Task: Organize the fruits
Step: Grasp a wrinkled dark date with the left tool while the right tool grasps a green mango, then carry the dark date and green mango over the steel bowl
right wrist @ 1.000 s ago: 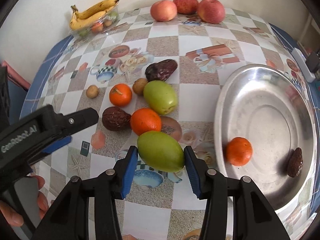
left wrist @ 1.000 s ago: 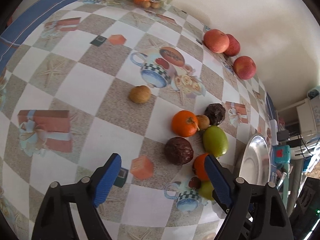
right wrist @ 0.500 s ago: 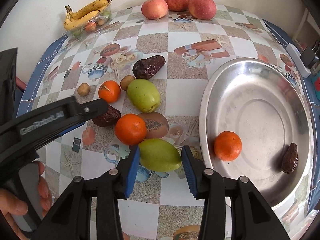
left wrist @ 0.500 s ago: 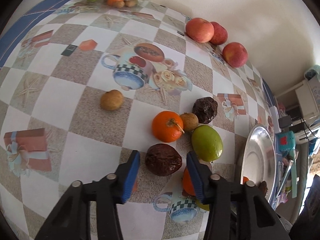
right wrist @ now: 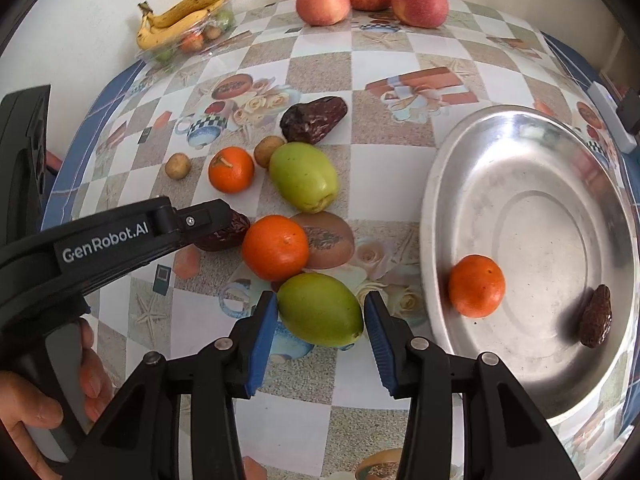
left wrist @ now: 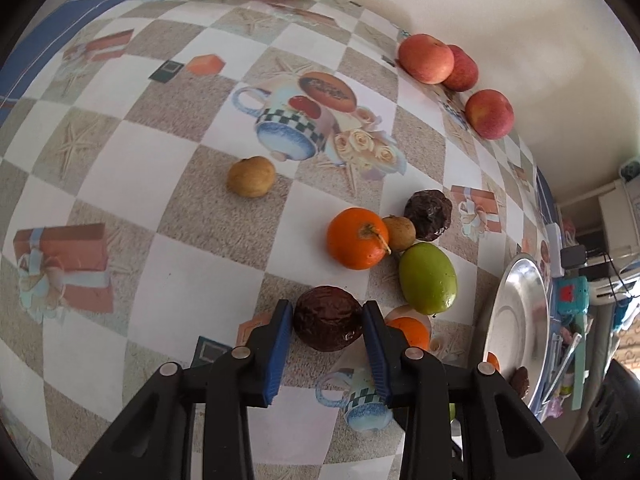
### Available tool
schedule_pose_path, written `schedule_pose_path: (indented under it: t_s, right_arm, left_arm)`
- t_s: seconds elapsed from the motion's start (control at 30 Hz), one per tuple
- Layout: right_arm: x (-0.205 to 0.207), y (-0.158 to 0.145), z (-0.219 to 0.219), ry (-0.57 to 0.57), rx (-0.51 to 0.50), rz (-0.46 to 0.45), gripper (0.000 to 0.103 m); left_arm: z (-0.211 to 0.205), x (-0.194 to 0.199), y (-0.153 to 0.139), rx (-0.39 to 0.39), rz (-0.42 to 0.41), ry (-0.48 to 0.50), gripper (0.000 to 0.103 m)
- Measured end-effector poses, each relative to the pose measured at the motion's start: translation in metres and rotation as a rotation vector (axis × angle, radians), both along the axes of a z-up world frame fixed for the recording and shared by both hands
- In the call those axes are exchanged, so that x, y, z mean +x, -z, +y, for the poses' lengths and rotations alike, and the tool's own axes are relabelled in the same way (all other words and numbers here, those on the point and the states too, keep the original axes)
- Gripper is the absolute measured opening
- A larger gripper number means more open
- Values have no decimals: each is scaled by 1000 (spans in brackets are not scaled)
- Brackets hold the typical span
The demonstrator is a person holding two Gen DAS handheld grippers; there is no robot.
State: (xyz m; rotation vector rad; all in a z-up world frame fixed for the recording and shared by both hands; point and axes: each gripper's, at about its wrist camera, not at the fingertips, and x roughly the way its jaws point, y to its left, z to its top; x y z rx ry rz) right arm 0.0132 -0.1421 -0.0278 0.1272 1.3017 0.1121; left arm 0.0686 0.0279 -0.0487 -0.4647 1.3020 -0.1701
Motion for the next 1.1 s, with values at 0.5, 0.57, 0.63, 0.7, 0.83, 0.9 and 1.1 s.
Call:
schedule_pose_path:
  t_s: [0.5,0.57,0.63,0.7,0.83,0.9,1.1]
  right_arm:
    - [0,12,11,-38,-58,41,47]
    - [0,8,9,-32,-54,26,47]
    - [-2,2,6,-23,-41,7,47]
    - [-2,-2,4,-10,-33,-10,47]
    - [-3,-13,-2,11,-24,-44,47]
    - [-3,-18,-4,22,-30,-59,47]
    - [-4,-27,-12,67,-55,-102,47]
  left_arm:
    - [3,-1,-1,9,1,-9,38]
    - [4,-1,-2,16,-2,-15,38]
    - [5,-1,-2,17,-4,-21,38]
    - [7,-1,-2,14,-7,-28,37]
    - [7,-2,-7,14,-24,-31,37]
    - [6,-2,-10,15,-33,-31,37]
    - [5,-5,-21,6,-72,-27,37]
